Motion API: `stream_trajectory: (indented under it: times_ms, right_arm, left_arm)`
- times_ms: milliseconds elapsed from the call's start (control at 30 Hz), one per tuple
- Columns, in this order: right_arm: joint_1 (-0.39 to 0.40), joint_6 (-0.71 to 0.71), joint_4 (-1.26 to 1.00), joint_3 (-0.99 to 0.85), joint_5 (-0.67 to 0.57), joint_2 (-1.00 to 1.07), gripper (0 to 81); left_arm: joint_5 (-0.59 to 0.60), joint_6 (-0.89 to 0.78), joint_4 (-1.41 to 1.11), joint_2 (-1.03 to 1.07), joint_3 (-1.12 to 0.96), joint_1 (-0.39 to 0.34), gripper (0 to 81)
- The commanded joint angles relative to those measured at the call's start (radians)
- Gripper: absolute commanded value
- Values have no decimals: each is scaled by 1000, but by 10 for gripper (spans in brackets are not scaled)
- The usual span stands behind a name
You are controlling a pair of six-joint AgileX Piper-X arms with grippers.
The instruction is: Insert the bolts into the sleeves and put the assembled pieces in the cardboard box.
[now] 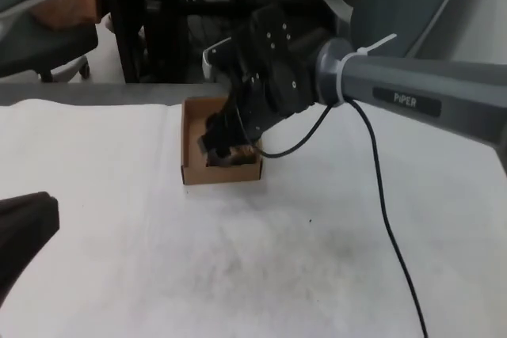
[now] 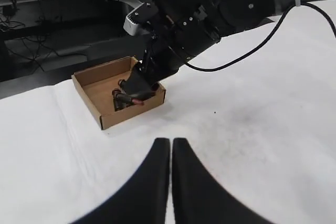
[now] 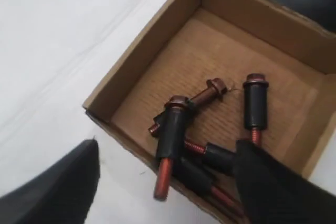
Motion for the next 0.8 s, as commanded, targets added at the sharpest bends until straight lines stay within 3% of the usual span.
stream_trajectory:
  times_ms: [0,67,367,467,600,767]
  right_arm:
    - [7,-14,-6,-24,24,-99,700]
    - [8,-21,-13,-24,24,-151,648]
    - [46,-60,137,90,50,-506,647]
    - [89,-71,124,214,142,-664,640]
    - [151,-59,57,388,232,-898,627]
    - [257,-47,-14,551,332,-1145,507]
  left_arm:
    - [-8,-5,-26,-3,0,0,18]
    - [-8,-5,-26,-3,0,0,18]
    - [-61,-104,-17,-15,-2,0,18]
    - [-135,-97,-17,-63,-2,0,18]
    - [-146,-97,2,-174,-2,0,18]
    - [-298,-97,128,-250,-17,0,18]
